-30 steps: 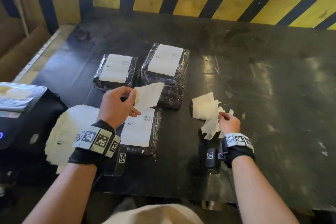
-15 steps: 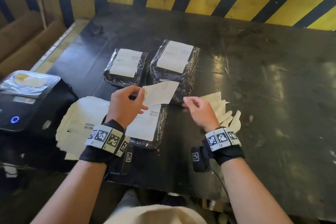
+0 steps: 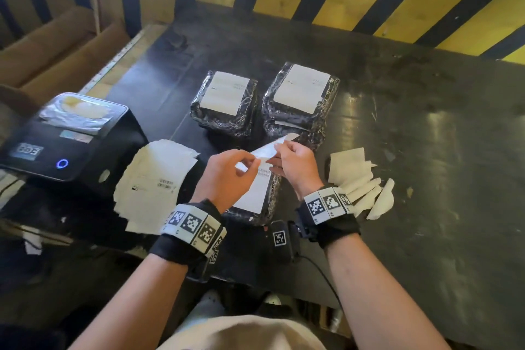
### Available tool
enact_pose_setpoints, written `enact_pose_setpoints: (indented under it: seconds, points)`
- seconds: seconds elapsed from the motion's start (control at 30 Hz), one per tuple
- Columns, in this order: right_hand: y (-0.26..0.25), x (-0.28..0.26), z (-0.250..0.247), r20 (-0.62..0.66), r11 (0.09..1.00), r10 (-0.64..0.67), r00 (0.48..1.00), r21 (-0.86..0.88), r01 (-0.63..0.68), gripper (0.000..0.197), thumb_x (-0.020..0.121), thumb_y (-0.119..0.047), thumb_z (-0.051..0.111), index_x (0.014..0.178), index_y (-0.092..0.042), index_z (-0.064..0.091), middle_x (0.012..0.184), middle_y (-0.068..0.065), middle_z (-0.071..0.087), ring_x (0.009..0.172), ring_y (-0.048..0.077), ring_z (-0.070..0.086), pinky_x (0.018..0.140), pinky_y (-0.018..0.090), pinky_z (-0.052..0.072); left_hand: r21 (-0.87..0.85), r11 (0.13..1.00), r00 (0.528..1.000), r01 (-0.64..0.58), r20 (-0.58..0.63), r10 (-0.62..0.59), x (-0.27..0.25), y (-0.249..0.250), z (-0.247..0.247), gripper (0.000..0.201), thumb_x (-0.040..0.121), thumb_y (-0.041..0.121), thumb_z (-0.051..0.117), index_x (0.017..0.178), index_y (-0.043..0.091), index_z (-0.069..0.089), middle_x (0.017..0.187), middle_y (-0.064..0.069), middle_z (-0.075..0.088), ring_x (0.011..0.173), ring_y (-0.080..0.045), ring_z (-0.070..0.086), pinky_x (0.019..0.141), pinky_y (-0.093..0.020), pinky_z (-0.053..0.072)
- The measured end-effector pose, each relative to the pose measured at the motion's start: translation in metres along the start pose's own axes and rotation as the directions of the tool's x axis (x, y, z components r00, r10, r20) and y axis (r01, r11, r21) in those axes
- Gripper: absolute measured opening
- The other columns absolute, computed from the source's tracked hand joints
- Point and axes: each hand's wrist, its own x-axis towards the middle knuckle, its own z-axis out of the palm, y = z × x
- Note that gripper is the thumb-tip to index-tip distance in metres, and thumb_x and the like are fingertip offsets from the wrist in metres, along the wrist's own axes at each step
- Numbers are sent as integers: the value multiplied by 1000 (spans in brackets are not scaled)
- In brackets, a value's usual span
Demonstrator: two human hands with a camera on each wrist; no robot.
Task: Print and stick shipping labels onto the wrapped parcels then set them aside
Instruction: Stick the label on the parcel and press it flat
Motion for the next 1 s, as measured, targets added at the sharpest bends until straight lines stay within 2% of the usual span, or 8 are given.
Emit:
enact_pose_setpoints:
  seconds: [0.1,0.2,0.27,0.43,0.57,0.77,0.9,1.0]
  points:
    - [5,0,8,-49,997,-12,999,-75,8,20,95,-11,52,104,-3,67,85,9,68,77,15,63,70,27,59,-31,999,996,-18,85,20,-3,-9,-8,20,84,32,70,97,17,68,90,3,68,65,-13,67,59,-17,53]
    - [11,-3,16,-67,991,-27,997,-135,18,17,95,-12,54,95,-5,70,96,15,72,79,18,65,69,30,59,-76,997,983,17,182,-3,-3,-22,-21,27,80,39,73,100,22,66,93,4,63,67,-16,69,60,-25,58]
    - [14,-5,20,-92,986,-43,995,-164,28,14,96,-13,54,90,-13,67,91,8,72,75,17,64,69,32,56,-87,996,980,27,200,-9,0,-33,-32,34,77,45,73,103,25,64,92,3,61,68,-19,68,60,-32,59]
    - [23,-13,26,-94,976,-69,993,-210,48,14,97,-19,55,105,-13,65,87,-10,65,74,-1,60,60,10,50,-74,970,942,233,266,-206,17,-66,-47,39,92,42,57,122,17,57,98,-4,62,74,-24,68,60,-42,61]
    - [33,-22,32,-95,978,-55,994,-205,35,12,96,-16,56,104,-15,65,94,-5,67,81,5,62,79,25,53,-41,955,887,294,383,-257,25,-81,-43,37,99,34,47,126,11,56,99,-5,67,75,-20,66,66,-36,60]
    - [48,-26,33,-147,976,-10,989,-219,-23,15,96,-18,56,106,-11,65,95,-6,66,79,0,60,74,22,52,-49,962,890,269,393,-229,33,-88,-31,26,97,30,51,113,12,59,95,-8,70,71,-18,67,64,-29,57]
    - [54,-19,31,-150,967,21,988,-248,-59,17,95,-22,58,104,-10,67,95,-5,68,81,6,62,79,30,53,-76,947,883,311,393,-258,38,-88,-21,17,97,28,53,104,13,57,89,-8,68,63,-15,65,58,-24,53]
    - [57,-10,28,-160,954,35,986,-289,-80,15,94,-26,59,97,-14,68,98,-2,69,92,18,65,85,37,53,-64,943,872,328,404,-276,44,-90,-15,12,96,27,53,99,15,55,91,-6,69,68,-15,67,60,-26,56]
